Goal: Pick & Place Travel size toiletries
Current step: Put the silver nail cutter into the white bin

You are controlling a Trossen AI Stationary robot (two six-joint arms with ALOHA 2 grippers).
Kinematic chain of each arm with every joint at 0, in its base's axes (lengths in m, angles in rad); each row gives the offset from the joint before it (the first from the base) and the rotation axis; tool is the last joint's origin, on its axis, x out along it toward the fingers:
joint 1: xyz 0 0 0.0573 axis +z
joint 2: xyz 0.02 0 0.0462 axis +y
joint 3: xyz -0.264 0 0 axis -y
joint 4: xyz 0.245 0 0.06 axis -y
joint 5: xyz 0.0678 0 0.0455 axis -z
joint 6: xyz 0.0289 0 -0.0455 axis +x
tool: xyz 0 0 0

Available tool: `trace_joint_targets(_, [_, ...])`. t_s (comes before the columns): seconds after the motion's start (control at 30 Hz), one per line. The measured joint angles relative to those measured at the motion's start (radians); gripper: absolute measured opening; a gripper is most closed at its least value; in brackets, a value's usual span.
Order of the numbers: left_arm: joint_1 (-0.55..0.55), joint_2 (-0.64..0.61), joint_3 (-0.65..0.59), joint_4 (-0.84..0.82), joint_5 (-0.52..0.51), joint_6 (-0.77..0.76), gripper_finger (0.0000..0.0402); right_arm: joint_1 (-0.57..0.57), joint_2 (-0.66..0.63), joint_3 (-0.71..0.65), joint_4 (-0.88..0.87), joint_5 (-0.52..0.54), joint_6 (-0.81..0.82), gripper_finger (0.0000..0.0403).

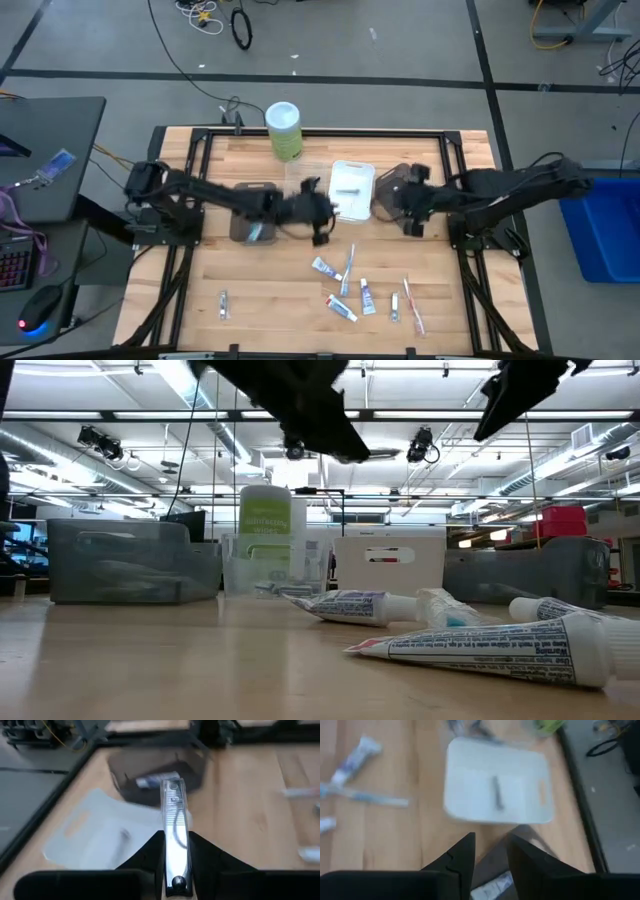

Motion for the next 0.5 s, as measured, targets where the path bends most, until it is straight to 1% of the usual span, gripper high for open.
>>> trace_joint_targets(0.13, [0.155, 0.0, 0.001, 0.04, 0.149, 0.04, 0.007, -0.036, -0.092, -0.058, 0.056, 0.004, 0.005, 0.0121])
trace_joint_targets(0.23, [0.248, 0.006, 0.0, 0.056, 0.219, 0.068, 0.0071, -0.057, -0.144, -0.134, 0.122, 0.005, -0.017, 0.0117])
trace_joint_targets(0.3, [0.29, 0.034, 0.002, 0.101, 0.247, 0.059, 0.0073, -0.07, -0.168, -0.193, 0.191, 0.005, -0.026, 0.0115])
trace_joint_targets(0.37, [0.32, 0.066, -0.004, 0.108, 0.293, 0.04, 0.0072, -0.081, -0.177, -0.259, 0.277, 0.005, -0.031, 0.0114])
trace_joint_targets(0.4, [0.326, 0.094, 0.006, 0.168, 0.322, 0.04, 0.0072, -0.087, -0.182, -0.291, 0.332, 0.005, -0.031, 0.0113])
trace_joint_targets(0.5, [0.341, 0.147, 0.01, 0.226, 0.381, 0.051, 0.0072, -0.095, -0.181, -0.396, 0.517, 0.005, -0.058, 0.0114])
